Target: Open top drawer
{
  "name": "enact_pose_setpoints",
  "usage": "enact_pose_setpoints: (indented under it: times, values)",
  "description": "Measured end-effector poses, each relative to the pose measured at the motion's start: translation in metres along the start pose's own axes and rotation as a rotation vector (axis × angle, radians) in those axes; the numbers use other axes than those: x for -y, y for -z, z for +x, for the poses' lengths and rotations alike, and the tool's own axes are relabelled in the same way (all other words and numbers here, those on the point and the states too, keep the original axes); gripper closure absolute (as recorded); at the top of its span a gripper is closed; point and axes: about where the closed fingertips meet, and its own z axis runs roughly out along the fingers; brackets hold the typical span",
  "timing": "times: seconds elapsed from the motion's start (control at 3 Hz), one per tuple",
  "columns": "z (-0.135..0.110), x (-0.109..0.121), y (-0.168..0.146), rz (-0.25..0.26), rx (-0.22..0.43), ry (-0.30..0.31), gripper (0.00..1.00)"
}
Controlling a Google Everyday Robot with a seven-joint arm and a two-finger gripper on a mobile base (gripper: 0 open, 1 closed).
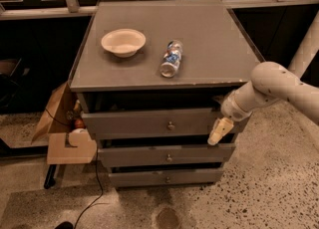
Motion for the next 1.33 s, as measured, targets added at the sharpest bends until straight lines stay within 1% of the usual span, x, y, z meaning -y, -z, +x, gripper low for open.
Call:
enact_pose_setpoints:
  times: [0.33, 0.67, 1.33]
  values:
    - [0.008, -0.006, 0.006, -0.028, -0.029, -0.038, 0.0]
    - [0.011, -0.013, 0.013, -0.055, -0.029, -0.067, 0.0]
    - [0.017, -0.036, 0.033, -0.143, 0.006, -0.125, 0.0]
